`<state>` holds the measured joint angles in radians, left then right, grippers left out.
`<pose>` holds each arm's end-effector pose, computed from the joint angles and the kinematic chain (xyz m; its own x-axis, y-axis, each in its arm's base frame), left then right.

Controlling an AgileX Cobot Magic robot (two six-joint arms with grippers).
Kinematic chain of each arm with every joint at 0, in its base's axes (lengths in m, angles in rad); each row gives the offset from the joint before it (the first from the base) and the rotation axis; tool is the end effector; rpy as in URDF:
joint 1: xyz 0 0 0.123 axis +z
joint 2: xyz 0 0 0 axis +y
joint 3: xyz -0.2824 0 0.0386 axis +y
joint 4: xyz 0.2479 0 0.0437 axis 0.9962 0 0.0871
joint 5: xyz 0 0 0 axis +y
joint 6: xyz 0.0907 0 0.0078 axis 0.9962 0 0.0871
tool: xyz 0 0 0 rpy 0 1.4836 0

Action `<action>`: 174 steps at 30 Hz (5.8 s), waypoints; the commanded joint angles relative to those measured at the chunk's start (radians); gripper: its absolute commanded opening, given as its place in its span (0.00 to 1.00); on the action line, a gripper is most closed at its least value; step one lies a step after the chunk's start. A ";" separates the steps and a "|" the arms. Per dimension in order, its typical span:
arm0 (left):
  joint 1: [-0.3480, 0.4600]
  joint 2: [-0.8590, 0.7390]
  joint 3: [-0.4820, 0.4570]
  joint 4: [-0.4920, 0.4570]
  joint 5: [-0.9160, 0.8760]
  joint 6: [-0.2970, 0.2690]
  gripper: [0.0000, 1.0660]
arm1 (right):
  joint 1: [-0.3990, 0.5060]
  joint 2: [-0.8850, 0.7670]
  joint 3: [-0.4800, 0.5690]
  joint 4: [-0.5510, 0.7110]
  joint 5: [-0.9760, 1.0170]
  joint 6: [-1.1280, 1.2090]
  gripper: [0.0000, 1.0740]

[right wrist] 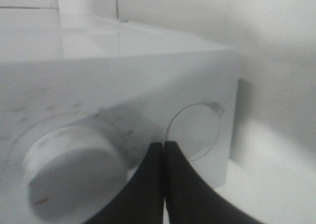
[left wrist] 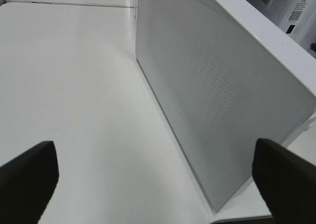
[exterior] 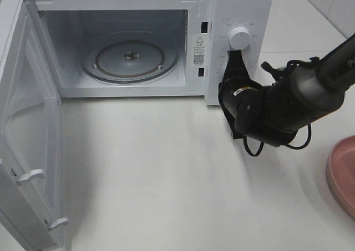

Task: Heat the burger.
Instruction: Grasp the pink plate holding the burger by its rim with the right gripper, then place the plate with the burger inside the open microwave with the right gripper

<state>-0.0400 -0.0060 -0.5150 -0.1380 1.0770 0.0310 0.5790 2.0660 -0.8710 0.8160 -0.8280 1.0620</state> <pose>-0.0091 -0.0107 0.2806 -0.4528 -0.0164 -0.8915 0.1322 0.9875 -0.0853 0.3350 0.1607 0.1039 -0.0173 0.9903 -0.1377 0.3811 0.1339 0.9148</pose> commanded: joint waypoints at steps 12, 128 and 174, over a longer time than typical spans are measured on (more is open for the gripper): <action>-0.001 -0.017 -0.001 -0.005 -0.010 0.000 0.94 | 0.006 -0.237 0.109 0.036 0.353 -0.618 0.01; -0.001 -0.017 -0.001 -0.005 -0.010 0.000 0.94 | -0.381 -0.399 0.292 -1.006 1.258 -0.815 0.69; -0.001 -0.017 -0.001 -0.005 -0.010 0.000 0.94 | -0.212 -0.402 0.292 -1.378 1.439 -0.407 0.00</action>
<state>-0.0400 -0.0060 -0.5150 -0.1380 1.0770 0.0310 0.3530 1.6630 -0.5820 -0.5100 0.5600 0.6200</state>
